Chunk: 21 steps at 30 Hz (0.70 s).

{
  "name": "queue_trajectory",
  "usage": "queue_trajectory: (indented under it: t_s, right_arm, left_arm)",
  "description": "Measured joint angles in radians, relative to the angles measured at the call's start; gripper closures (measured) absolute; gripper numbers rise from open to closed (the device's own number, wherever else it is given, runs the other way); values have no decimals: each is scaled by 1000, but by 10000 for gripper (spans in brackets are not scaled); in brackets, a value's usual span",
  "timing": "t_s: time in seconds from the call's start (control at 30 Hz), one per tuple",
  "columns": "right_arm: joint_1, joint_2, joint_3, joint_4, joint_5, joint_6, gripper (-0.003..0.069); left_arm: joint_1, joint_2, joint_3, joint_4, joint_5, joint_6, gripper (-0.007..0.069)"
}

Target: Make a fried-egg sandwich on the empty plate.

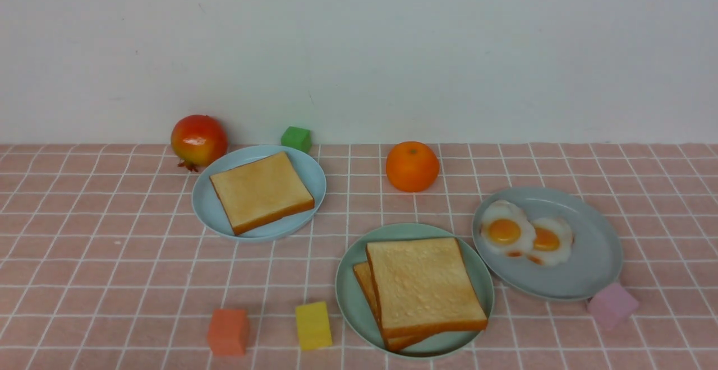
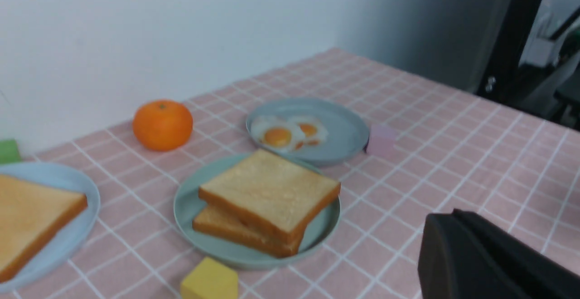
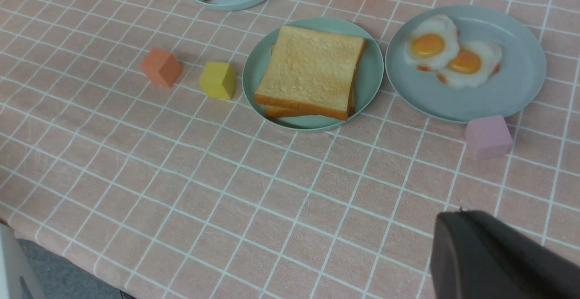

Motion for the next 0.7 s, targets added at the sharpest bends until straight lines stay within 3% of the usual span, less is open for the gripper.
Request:
queue_trajectory:
  t_s: [0.3,0.53,0.67,0.7]
  right_arm:
    - [-42,0,-1,4,0,0,638]
    - [-232,-45,18,-73,-31,-60,634]
    - [-333,-163,264,-31,-346,-173,634]
    - [-336,-169,264,-31,-346,-178,634]
  left_arm:
    - [0,0,0,0,83,-3,613]
    - [0,0,0,0,99,-3,613]
    - [0,0,0,0,100,-3,613]
    - [0,0,0,0,100,-3,613]
